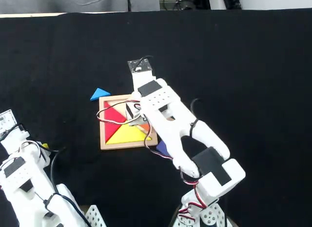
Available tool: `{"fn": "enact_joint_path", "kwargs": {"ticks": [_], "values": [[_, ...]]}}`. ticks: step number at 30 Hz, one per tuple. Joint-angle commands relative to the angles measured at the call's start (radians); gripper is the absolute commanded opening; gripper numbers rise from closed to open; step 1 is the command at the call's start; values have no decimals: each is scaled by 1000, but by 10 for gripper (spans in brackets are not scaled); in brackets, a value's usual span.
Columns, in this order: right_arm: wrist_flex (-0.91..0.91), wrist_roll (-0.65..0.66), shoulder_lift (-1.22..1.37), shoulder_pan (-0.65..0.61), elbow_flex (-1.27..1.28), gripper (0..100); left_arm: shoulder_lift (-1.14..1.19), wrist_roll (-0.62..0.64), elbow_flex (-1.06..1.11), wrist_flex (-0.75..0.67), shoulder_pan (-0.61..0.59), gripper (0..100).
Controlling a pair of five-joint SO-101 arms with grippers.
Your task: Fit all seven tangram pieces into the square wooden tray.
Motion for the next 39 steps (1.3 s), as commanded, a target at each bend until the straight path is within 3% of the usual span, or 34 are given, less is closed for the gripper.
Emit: {"fn": "enact_joint_path", "kwargs": {"ticks": [1,8,11,13,15,18,23,31,39], "values": [[6,-8,-5,-9,-18,196,-17,-8,-7,-15,13,242],[6,-8,-10,-15,-21,212,-17,-8,-7,-15,13,242],[11,51,-19,5,-41,204,-17,-8,-7,-15,13,242],[29,72,-45,40,-71,138,-17,-6,-7,-15,13,242],[26,77,-84,61,-108,7,-17,-6,-7,-15,13,242],[-34,149,-105,63,-128,47,-17,-6,-7,-15,13,242],[-137,275,-36,12,-133,11,-17,-6,-7,-15,13,242],[-130,279,194,-9,-246,11,-17,-8,-7,-15,13,242],[-114,279,263,25,-266,11,-17,-8,-7,-15,13,242]]}}
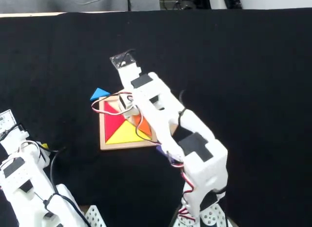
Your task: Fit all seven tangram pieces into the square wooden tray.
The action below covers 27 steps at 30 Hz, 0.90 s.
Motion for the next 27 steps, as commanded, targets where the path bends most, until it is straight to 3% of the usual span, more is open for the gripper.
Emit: {"fn": "enact_joint_path", "kwargs": {"ticks": [1,16,21,27], "values": [[6,8,13,32,-47,11,-17,-8,-7,-15,13,242],[152,14,-108,74,-44,11,-17,-8,-7,-15,13,242],[143,41,-275,222,-42,11,-17,-8,-7,-15,13,242],[140,109,-232,377,-16,15,-17,-8,-7,-15,13,242]]}}
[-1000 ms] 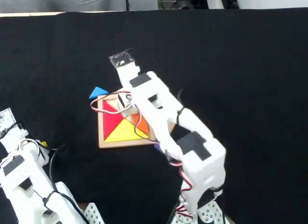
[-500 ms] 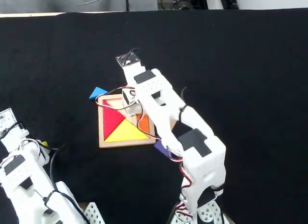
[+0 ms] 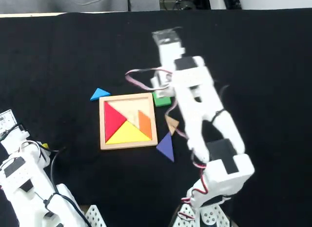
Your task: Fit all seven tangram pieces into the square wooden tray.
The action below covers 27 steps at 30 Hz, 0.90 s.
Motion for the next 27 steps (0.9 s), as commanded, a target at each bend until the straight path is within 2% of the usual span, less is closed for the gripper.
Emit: {"fn": "enact_joint_path", "kwargs": {"ticks": [1,4,7,11,13,18,27], "values": [[3,34,-7,68,15,15,-17,-8,-7,-15,13,242],[28,109,1,87,74,16,-17,-8,-7,-15,13,242],[12,127,-13,80,157,33,-17,-6,-7,-15,13,242],[2,129,-38,41,228,164,-17,-5,-7,-15,13,242],[2,129,-47,14,266,198,-17,-5,-7,-15,13,242],[-8,123,-70,-38,323,201,-17,-5,-7,-15,13,242],[-83,123,10,-43,344,198,-17,-6,-7,-15,13,242]]}}
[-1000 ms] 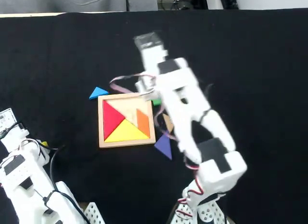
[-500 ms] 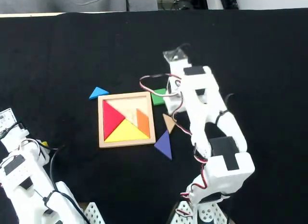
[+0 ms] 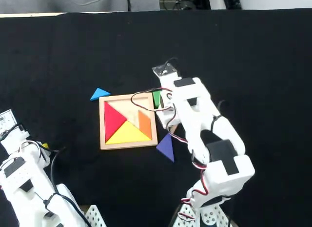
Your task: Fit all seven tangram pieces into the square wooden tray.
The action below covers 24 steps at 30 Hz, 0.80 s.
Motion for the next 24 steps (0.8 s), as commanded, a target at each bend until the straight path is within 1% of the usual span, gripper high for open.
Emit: {"fn": "enact_joint_path", "kwargs": {"ticks": [1,5,9,11,15,16,18,20,22,24], "values": [[-20,-2,4,-23,-7,198,-17,-6,-7,-15,13,242],[-14,-2,-2,-55,-7,198,-17,-8,-5,-15,13,242],[-23,-2,-22,-52,-2,195,-17,-8,-5,-15,13,242],[-40,-2,-18,-51,-1,156,-17,-8,-5,-15,13,242],[-68,5,15,-49,-2,34,-17,-8,-5,-15,13,242],[-68,6,18,-49,-7,15,-17,-8,-5,-15,13,242],[-60,14,10,-48,-19,14,-17,-8,-5,-15,13,242],[-32,75,-25,-35,-50,15,-17,-8,-5,-15,13,242],[12,170,-84,-28,-105,15,-17,-8,-5,-15,13,242],[40,321,-148,-37,-159,15,-17,-9,-5,-15,13,242]]}}
